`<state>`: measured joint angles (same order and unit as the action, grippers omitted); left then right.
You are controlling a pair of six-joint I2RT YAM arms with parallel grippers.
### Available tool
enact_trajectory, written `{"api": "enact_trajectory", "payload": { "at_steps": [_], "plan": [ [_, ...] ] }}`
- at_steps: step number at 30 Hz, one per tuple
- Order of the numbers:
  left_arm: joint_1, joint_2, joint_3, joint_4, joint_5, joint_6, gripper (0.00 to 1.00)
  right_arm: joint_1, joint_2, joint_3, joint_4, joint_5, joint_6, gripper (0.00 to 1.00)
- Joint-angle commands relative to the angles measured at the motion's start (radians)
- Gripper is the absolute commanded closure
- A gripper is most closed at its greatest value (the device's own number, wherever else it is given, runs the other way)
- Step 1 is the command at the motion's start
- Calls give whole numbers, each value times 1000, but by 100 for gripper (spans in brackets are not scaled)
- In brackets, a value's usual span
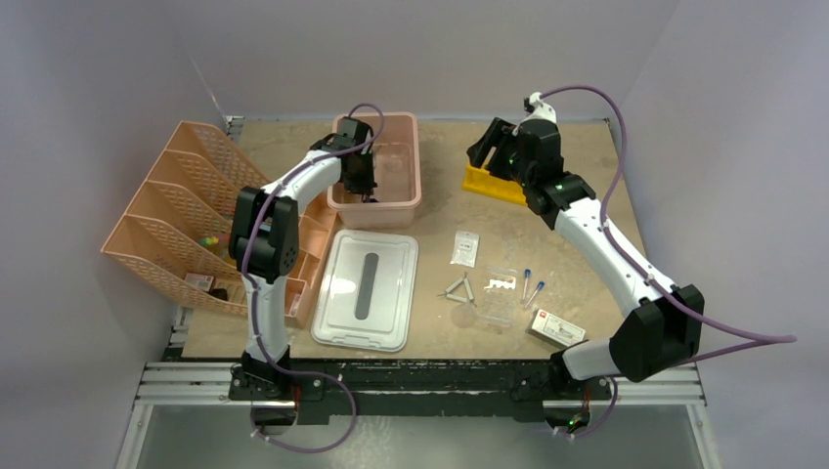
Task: Organize the chemistry lab equipment
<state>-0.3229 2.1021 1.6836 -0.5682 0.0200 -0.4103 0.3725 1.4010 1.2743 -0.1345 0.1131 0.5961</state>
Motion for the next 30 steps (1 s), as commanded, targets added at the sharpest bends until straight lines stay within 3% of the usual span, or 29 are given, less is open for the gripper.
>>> {"api": "enact_trajectory", "payload": {
  "at_steps": [1,9,15,23,30],
  "plan": [
    [-4,-33,49,-87,25,-35,100,-3,-42,1,0,20,21,31],
    [-2,-15,73,-149,18,-47,98,-3,-41,-6,-3,2,32,31],
    [-4,-13,114,-150,-30,-47,75,-4,-48,-7,-15,8,25,32],
    [-4,-103,190,-142,-72,-26,62,-4,-56,-19,-86,8,-47,30],
    [-10,-284,68,-5,-34,-8,55,-2,-34,-54,-216,-65,-251,28]
  ]
}}
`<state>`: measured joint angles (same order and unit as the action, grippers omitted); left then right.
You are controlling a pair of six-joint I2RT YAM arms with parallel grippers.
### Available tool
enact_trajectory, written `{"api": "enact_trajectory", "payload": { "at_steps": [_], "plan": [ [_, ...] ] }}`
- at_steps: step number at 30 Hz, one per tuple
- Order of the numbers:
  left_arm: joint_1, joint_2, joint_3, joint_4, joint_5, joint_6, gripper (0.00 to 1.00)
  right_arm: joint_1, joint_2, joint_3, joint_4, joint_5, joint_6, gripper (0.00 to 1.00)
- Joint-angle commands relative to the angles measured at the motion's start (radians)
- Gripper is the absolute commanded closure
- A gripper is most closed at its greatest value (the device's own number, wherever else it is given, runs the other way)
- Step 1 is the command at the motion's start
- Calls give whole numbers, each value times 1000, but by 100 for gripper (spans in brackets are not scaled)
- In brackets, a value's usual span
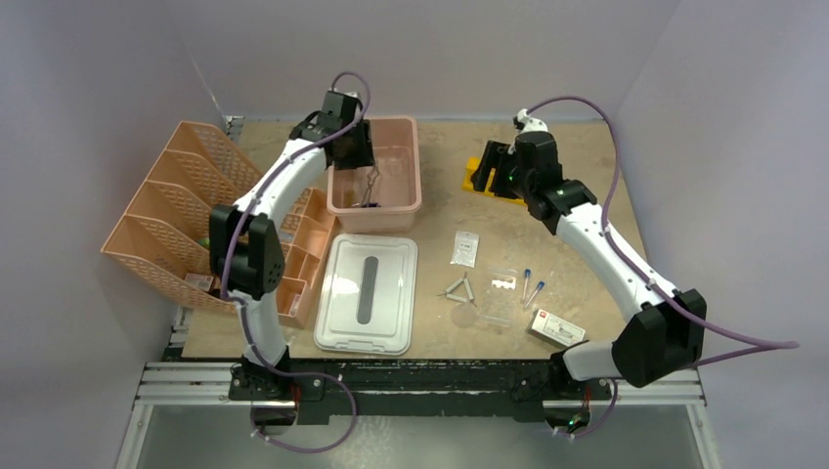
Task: Organize the chemistry lab equipment
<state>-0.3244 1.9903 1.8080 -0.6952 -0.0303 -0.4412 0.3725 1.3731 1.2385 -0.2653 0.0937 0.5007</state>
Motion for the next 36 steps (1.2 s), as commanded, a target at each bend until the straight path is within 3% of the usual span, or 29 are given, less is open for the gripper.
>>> {"api": "enact_trajectory", "payload": {
  "at_steps": [1,7,12,15,30,36],
  "plan": [
    [-11,-205,-94,158,21,22,54,-2,-3,-28,-105,-73,-172,28],
    [-19,-362,-302,344,26,4,50,45,39,-111,-167,-153,-200,33],
    [-19,-423,-386,406,61,-18,50,160,166,-114,-251,-126,-204,61],
    [-19,-441,-404,404,65,-22,49,182,212,-123,-280,-102,-175,72],
    [-20,-473,-460,441,109,-47,48,227,304,-183,-355,-170,-179,66],
    [-19,-494,-456,430,56,-39,48,247,339,-179,-351,-160,-181,63]
  ]
}}
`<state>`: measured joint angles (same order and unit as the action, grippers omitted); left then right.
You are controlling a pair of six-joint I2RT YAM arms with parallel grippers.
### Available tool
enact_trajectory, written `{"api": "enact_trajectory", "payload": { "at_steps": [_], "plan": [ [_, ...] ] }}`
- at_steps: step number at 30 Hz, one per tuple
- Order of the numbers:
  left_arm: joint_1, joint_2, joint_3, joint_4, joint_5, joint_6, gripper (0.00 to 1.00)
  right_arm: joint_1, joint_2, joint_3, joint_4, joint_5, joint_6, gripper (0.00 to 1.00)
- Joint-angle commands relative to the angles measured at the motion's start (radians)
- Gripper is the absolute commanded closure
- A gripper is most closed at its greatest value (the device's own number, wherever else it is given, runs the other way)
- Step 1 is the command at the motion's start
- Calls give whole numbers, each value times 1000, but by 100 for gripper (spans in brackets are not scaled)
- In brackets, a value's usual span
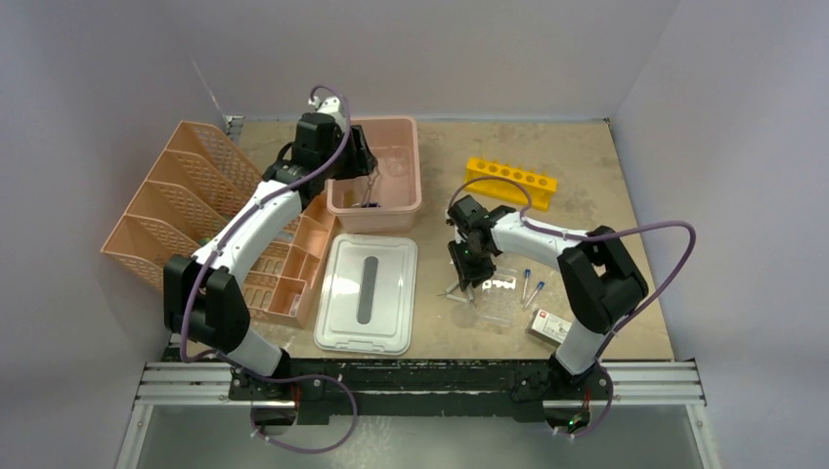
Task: Organize the chemistry lab equipment
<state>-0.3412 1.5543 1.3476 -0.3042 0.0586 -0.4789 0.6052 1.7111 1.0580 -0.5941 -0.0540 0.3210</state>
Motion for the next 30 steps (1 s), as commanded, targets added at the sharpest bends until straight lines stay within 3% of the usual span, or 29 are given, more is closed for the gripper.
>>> {"api": "enact_trajectory", "payload": {
  "at_steps": [1,7,18,24,30],
  "plan": [
    [-2,-63,5,39,-42,1,48,15,7,4,-20,-5,-3,64],
    [-2,-81,15,37,-56,19,48,23,50,20,7,49,7,70],
    [-3,-160,-34,109,-191,5,49,83,65,30,81,237,44,100],
    [-4,-164,-40,114,-167,7,49,81,-115,39,149,217,35,100],
    [-3,-183,-88,192,-82,-44,48,78,-293,63,229,300,-2,100]
  ]
}}
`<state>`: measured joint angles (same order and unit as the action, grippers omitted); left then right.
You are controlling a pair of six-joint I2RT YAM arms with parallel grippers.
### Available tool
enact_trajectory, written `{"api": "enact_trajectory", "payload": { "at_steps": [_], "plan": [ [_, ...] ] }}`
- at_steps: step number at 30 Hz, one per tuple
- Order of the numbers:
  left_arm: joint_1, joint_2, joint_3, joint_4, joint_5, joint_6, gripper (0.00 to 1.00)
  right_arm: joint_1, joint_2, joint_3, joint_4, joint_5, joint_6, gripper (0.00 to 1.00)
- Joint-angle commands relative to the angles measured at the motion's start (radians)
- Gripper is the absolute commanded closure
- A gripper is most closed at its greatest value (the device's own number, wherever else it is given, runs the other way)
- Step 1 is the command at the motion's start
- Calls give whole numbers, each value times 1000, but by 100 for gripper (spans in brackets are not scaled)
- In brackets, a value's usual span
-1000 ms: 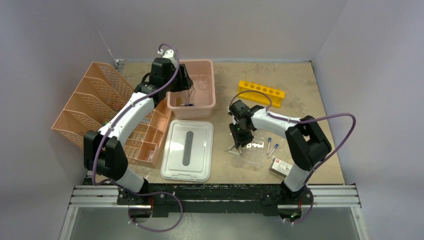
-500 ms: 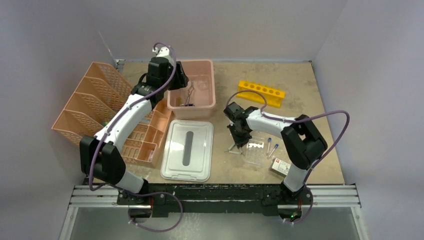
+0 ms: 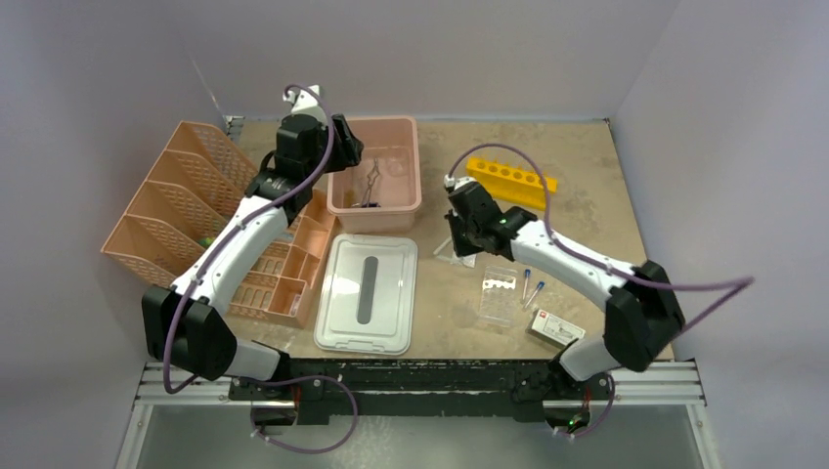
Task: Organize the chemistry lab equipment
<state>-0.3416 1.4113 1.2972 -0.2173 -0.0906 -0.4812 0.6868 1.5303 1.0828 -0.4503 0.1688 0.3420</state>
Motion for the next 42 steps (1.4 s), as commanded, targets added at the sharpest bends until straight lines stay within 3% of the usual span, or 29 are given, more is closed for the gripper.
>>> {"api": "enact_trajectory", "payload": {
  "at_steps": [1,6,11,23,26,32,35,36,38,40,42],
  "plan": [
    [-3,-38,-50,128,99,-58,48,-4,-134,43,94,90,-31,100],
    [-9,-5,-97,303,405,-158,48,-19,-203,83,140,87,-66,100],
    [-74,52,-72,370,655,-183,48,-35,-236,131,191,38,-81,100],
    [-140,138,-33,263,869,-18,48,-46,-294,144,302,-117,-125,100],
    [-142,138,-19,222,893,27,57,-48,-299,142,308,-126,-126,100],
    [-142,137,-6,192,932,20,100,-51,-293,144,306,-132,-122,100],
    [-142,125,-7,191,896,26,100,-52,-291,149,300,-125,-104,100],
    [-140,120,-6,187,868,29,100,-52,-292,150,298,-110,-94,94],
    [-137,114,-2,172,815,40,100,-51,-296,153,294,-74,-68,63],
    [-129,112,3,162,775,39,100,-52,-300,161,287,-4,-37,40],
    [-113,109,8,147,735,28,100,-54,-300,178,257,70,-8,33]
  ]
}}
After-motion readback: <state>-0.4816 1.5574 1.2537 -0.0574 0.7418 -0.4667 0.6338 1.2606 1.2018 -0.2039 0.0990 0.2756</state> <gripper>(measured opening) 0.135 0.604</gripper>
